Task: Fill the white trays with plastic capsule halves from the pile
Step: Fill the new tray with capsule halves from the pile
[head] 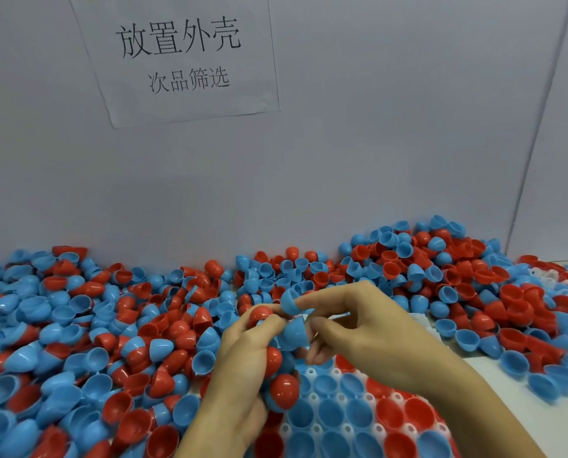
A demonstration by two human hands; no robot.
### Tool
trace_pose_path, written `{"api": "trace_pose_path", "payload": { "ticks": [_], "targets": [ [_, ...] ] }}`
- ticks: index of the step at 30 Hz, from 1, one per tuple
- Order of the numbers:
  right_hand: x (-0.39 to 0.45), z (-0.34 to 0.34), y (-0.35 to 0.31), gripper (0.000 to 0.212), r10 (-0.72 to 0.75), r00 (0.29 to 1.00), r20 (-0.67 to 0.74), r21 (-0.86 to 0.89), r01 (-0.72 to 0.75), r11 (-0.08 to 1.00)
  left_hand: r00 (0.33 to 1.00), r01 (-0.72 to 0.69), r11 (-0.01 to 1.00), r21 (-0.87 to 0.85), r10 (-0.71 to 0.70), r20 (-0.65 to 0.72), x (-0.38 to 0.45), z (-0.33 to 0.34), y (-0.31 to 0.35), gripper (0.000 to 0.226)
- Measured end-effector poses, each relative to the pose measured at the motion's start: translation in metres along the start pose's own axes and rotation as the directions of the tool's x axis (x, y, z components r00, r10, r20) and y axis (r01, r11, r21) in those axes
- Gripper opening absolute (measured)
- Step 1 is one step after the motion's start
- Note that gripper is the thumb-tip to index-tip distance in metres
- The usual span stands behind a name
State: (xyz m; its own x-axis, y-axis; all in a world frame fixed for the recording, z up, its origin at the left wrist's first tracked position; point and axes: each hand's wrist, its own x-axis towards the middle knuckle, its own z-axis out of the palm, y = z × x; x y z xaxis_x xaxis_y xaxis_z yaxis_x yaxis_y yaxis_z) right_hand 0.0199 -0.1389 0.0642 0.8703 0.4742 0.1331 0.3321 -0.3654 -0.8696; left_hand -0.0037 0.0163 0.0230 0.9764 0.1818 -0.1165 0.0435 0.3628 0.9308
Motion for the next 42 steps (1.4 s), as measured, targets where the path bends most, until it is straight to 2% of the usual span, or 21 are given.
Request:
{"api": "trace_pose_path", "payload": {
  "ticks": [4, 7, 10, 13, 17, 22, 28, 30, 39, 42],
  "targets": [
    [0.003, 0.007, 0.004, 0.034, -0.036, 0.999, -0.015, -0.104, 0.034, 0.994, 1.0, 0.012, 1.0, -0.001, -0.012, -0.011, 0.0, 0.0, -0.001, 0.014],
    [0.007, 0.014, 0.008, 0.032, -0.076, 0.99, -0.121, -0.194, 0.052, 0.98, 1.0, 0.012, 1.0, 0.013, -0.012, 0.012, -0.001, 0.0, -0.002, 0.018],
    [0.01, 0.015, 0.01, 0.025, -0.143, 0.969, -0.201, -0.309, 0.076, 0.948, 1.0, 0.015, 1.0, 0.025, -0.015, 0.027, 0.0, 0.001, -0.004, 0.012],
    [0.009, -0.003, 0.014, 0.02, -0.14, 0.951, -0.277, -0.39, 0.021, 0.92, 1.0, 0.017, 1.0, 0.003, -0.017, 0.022, 0.002, -0.003, -0.004, 0.011],
    [-0.002, -0.056, 0.023, 0.014, 0.0, 0.92, -0.392, -0.486, -0.207, 0.849, 1.0, 0.022, 0.999, -0.047, -0.023, -0.006, 0.004, -0.009, 0.0, 0.012],
    [-0.001, -0.101, 0.046, 0.021, 0.271, 0.89, -0.367, -0.677, -0.455, 0.578, 0.999, 0.035, 0.993, -0.116, -0.035, 0.009, 0.006, -0.015, 0.004, 0.007],
    [0.009, -0.091, 0.072, 0.01, 0.473, 0.847, -0.243, -0.812, -0.445, 0.379, 0.999, 0.038, 0.988, -0.149, -0.033, 0.033, 0.003, -0.018, 0.008, 0.007],
    [0.008, -0.086, 0.081, 0.017, 0.475, 0.846, -0.244, -0.837, -0.431, 0.338, 0.999, 0.037, 0.987, -0.157, -0.034, 0.022, 0.003, -0.02, 0.01, 0.014],
    [-0.002, -0.095, 0.081, 0.029, 0.442, 0.866, -0.235, -0.844, -0.407, 0.348, 1.0, 0.006, 0.985, -0.171, -0.008, -0.01, 0.007, -0.029, 0.013, 0.015],
    [0.002, -0.089, 0.069, 0.023, 0.317, 0.919, -0.235, -0.829, -0.36, 0.429, 1.0, -0.001, 0.985, -0.173, -0.001, -0.011, 0.008, -0.03, 0.014, 0.017]
  ]
}}
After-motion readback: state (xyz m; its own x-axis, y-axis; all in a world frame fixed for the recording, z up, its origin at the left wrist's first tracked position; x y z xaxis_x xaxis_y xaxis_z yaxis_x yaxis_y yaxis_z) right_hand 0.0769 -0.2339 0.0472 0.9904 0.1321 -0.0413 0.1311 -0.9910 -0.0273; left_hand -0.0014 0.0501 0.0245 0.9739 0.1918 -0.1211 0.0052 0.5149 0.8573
